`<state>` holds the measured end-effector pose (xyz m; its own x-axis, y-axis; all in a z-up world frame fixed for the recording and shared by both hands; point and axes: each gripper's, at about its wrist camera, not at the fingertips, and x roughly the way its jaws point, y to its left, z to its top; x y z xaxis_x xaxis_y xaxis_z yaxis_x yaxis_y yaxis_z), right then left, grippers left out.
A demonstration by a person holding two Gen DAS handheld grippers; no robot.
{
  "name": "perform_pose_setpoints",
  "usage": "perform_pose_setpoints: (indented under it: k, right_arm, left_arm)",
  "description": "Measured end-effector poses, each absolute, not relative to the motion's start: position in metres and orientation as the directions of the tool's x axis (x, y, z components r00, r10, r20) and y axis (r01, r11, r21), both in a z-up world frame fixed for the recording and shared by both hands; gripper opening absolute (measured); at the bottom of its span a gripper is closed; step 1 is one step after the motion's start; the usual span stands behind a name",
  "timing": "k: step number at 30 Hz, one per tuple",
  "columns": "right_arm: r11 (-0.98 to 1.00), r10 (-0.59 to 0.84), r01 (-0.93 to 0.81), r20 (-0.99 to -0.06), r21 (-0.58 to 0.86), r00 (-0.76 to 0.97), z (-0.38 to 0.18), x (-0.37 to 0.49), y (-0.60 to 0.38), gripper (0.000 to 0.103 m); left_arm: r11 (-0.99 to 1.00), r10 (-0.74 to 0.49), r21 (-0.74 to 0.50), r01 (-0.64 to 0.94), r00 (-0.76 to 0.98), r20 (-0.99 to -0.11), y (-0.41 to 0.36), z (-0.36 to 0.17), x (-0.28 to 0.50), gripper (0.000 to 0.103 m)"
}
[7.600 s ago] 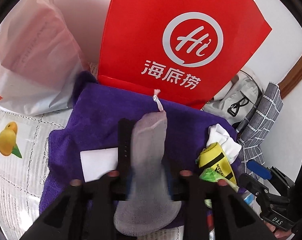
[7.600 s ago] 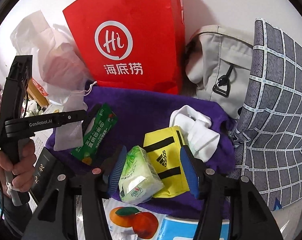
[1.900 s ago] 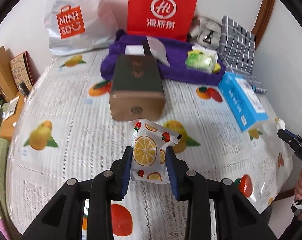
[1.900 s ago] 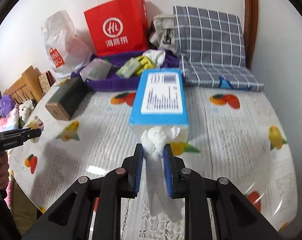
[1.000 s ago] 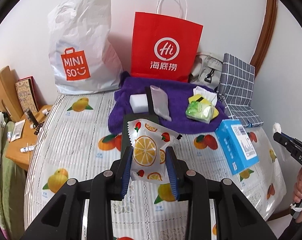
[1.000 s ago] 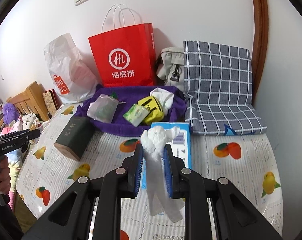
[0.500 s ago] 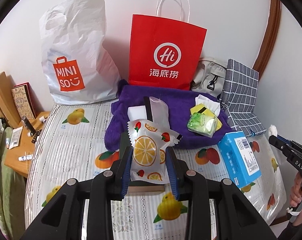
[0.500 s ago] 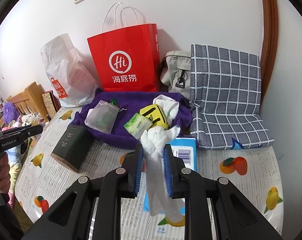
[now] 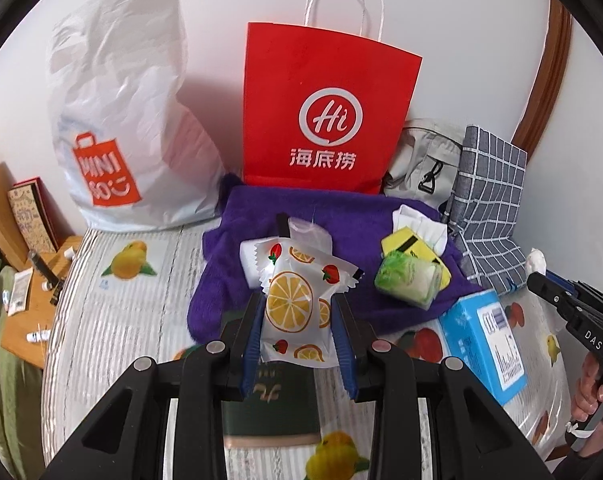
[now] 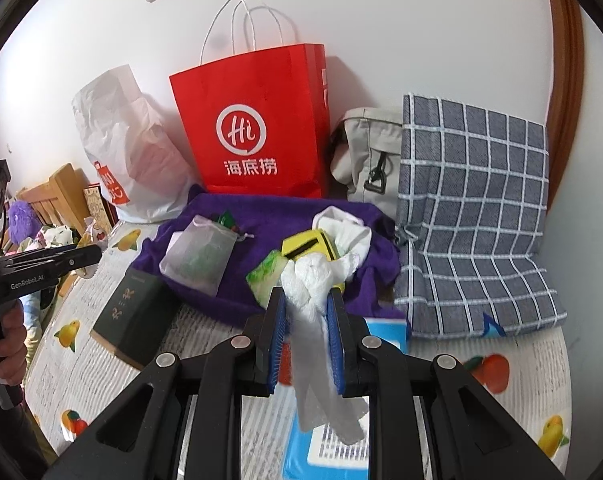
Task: Organize soft objects
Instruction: 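Carry the packet in the left gripper and tissue in the right toward the purple towel, then lower the packet and white tissue onto the towel and open both grippers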
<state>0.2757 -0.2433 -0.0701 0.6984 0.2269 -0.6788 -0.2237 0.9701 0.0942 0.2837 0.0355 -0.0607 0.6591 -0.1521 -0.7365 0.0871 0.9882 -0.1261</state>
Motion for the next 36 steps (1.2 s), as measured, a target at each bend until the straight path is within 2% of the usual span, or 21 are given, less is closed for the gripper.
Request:
perform_pose_setpoints:
  k: [12, 26, 36]
  right_arm:
    - [0.959, 0.268, -0.255, -0.674, 0.121, 0.688, -0.073, 0.335, -0.23, 0.02]
    - [0.943, 0.309, -0.306, -0.686, 0.132, 0.658, -0.073, 0.39, -0.208, 0.02]
    - [0.95, 0.296, -0.267, -0.742, 0.162, 0.602, -0.12, 0.418, -0.217, 0.021]
  left_arm:
    - [0.986, -0.166, -0.145, 0.087, 0.663, -0.73, 0.026, -0.057, 0.336, 0.031]
    - [0.982, -0.168, -0.182, 0.043, 0.633, -0.755, 0.029, -0.076, 0.389, 0.031]
    - [0.978, -0.171, -0.207, 0.009, 0.604, -0.779, 0.04, -0.104, 0.412, 0.031]
